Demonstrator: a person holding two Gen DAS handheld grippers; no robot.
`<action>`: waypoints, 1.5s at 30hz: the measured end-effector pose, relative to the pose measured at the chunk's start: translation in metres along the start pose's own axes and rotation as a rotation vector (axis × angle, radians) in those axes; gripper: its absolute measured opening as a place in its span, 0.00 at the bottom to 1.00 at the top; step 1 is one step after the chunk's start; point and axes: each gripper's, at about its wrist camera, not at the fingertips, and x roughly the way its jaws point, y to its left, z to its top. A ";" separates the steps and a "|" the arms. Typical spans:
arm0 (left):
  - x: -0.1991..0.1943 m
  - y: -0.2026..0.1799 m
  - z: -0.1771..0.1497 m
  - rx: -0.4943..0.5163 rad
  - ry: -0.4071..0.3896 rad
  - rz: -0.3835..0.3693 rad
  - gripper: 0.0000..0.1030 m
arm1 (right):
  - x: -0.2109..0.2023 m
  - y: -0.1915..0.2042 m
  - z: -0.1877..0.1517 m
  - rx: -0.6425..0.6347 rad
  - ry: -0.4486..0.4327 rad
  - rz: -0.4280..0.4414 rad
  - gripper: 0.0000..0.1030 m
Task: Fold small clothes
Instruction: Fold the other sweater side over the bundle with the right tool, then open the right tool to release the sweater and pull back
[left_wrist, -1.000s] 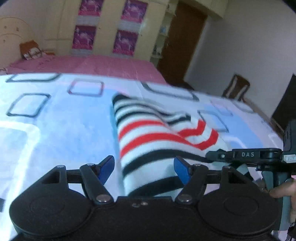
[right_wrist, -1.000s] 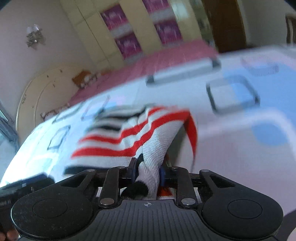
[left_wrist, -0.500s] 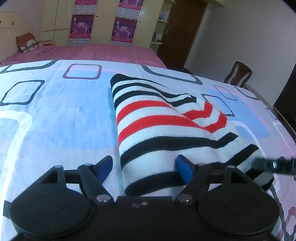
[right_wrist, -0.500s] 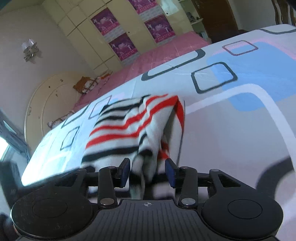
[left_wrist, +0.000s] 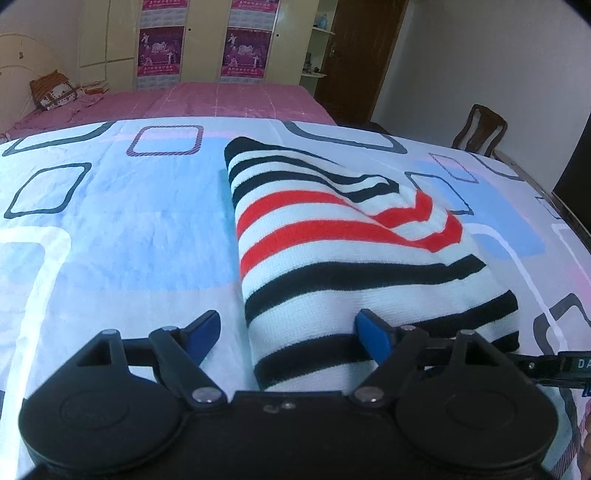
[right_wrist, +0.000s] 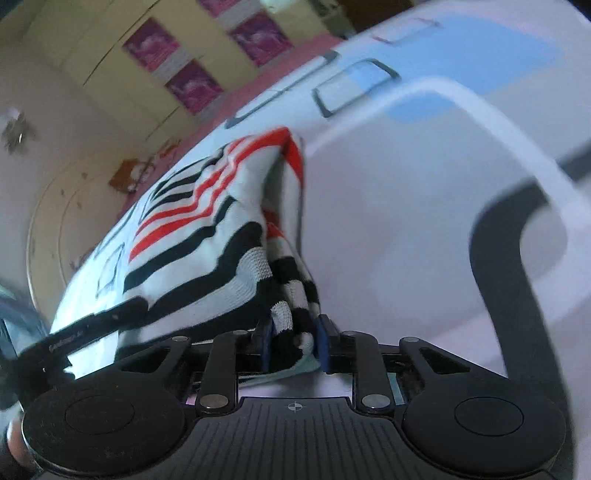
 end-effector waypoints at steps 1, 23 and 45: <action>0.000 0.000 0.000 -0.002 0.003 0.000 0.79 | -0.001 0.002 0.001 -0.009 0.008 -0.002 0.23; -0.013 -0.004 0.036 0.020 -0.043 0.009 0.69 | -0.016 0.092 0.035 -0.419 -0.170 -0.121 0.25; 0.085 0.007 0.078 0.013 -0.026 0.094 0.65 | 0.129 0.092 0.110 -0.467 -0.145 -0.283 0.25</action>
